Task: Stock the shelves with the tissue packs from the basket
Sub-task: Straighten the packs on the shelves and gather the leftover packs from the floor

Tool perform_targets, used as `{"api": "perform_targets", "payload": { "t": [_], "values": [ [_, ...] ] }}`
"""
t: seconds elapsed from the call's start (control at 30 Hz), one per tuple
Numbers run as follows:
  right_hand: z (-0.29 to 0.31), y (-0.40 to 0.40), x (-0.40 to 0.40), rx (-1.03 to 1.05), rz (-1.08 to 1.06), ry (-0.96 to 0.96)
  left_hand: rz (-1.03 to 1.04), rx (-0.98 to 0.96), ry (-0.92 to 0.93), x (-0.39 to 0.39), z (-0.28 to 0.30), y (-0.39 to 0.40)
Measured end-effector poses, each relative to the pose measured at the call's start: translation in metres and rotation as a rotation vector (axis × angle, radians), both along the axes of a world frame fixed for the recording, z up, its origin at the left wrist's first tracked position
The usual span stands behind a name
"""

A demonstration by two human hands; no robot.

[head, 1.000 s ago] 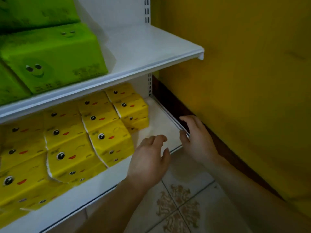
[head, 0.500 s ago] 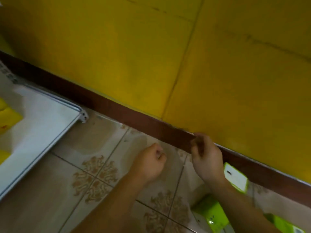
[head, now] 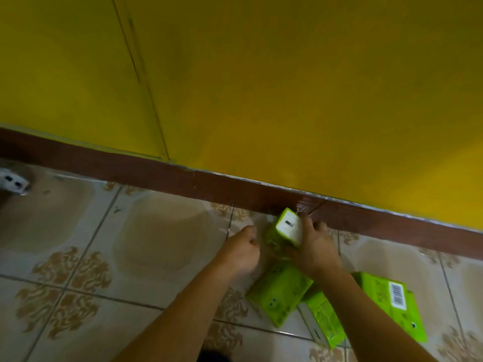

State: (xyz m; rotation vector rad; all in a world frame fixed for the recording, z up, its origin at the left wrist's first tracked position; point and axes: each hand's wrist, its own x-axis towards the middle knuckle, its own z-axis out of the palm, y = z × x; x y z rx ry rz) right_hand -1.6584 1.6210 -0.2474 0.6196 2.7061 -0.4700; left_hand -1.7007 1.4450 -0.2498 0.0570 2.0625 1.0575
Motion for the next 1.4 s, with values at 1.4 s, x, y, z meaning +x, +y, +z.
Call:
{"api": "perform_targets", "payload": {
  "t": [1.4],
  "values": [
    [0.408,-0.433,-0.048,-0.525,1.711,0.668,1.058,0.268,0.575,0.120,0.417,-0.428]
  ]
}}
